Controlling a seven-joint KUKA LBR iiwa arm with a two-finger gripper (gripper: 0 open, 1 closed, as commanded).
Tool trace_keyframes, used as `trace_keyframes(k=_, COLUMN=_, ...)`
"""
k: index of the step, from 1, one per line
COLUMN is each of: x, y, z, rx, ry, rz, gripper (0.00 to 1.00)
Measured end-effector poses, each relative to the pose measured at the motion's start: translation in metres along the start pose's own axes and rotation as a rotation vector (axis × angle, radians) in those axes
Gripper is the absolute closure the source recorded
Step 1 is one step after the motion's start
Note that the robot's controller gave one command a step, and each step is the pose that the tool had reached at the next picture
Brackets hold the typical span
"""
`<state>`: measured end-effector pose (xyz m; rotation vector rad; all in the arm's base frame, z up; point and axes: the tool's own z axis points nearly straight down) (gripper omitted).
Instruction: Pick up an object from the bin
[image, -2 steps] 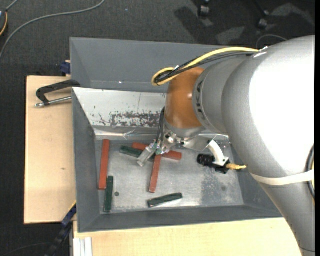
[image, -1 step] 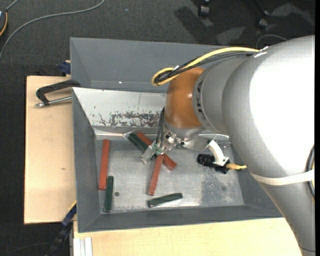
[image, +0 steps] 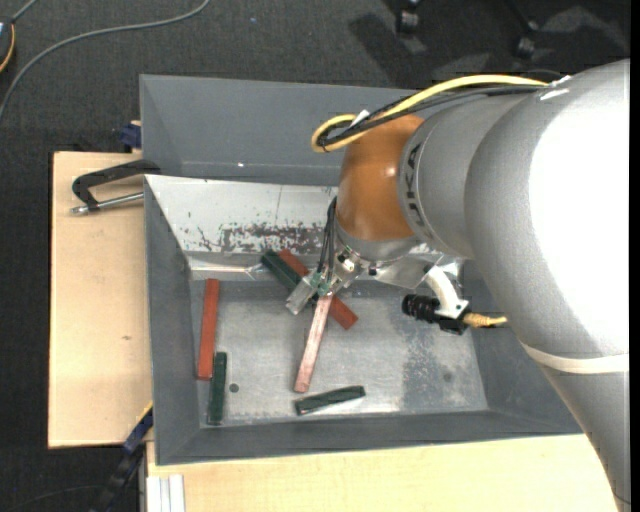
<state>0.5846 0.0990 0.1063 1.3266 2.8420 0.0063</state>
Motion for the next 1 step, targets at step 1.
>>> trace_keyframes(k=1, x=-0.0013, y=0.0032, z=-0.079, rx=-0.005, ry=-0.003, rz=-0.003, gripper=1.0)
